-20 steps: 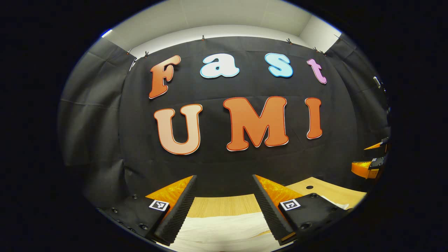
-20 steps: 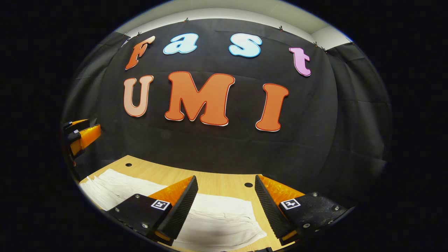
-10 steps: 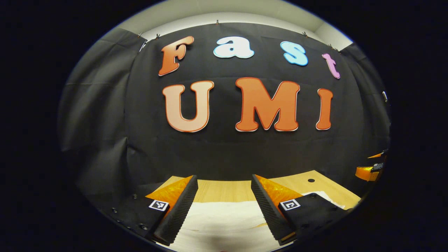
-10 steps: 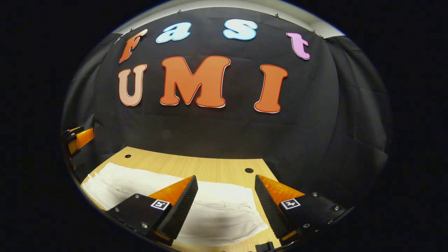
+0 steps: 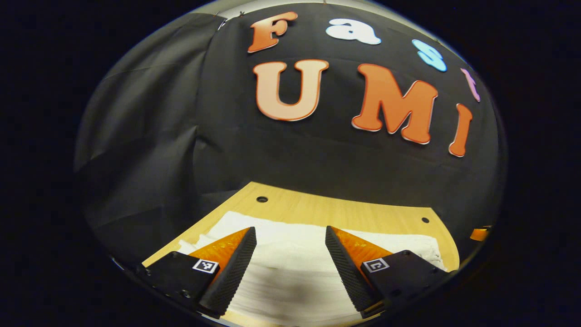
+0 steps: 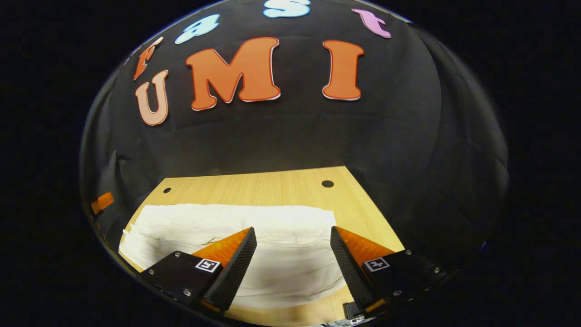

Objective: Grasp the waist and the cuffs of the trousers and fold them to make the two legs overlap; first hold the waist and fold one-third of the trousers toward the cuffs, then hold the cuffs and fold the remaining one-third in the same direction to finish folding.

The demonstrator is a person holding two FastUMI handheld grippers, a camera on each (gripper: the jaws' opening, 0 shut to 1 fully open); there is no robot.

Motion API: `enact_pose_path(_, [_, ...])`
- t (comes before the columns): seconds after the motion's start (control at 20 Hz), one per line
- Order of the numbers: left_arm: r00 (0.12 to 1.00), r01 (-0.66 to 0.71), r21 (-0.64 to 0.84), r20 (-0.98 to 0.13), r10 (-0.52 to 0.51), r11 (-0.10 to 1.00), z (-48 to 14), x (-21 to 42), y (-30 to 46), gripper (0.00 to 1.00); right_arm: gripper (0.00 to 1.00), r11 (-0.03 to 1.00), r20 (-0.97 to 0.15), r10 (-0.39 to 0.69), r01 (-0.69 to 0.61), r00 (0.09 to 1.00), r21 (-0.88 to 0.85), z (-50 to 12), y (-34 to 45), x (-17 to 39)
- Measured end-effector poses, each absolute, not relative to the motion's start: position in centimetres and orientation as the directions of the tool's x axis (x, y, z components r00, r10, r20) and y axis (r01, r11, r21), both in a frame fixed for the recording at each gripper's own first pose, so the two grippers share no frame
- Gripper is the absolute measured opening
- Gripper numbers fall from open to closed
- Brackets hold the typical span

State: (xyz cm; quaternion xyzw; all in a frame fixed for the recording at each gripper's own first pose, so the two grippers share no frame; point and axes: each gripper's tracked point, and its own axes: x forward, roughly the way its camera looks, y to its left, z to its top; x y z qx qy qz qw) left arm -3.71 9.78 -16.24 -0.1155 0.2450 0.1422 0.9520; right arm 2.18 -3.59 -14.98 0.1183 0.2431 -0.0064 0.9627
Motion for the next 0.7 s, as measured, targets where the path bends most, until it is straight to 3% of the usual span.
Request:
enact_pose_path(0.4, [0.681,-0.538,-0.229,-0.685,0.259,0.811,-23.4,-8.6,15.1,0.97,0.98,0.926,-0.661,0.121,0.156,0.741,0.344,-22.4,-4.6,0.7])
enact_pose_path(0.7, [0.583,-0.641,-0.315,-0.793,0.177,0.7,-29.0,-11.7,18.3,0.98,0.96,0.887,-0.766,0.122,0.277,0.631,0.369,-27.0,-4.8,-0.5])
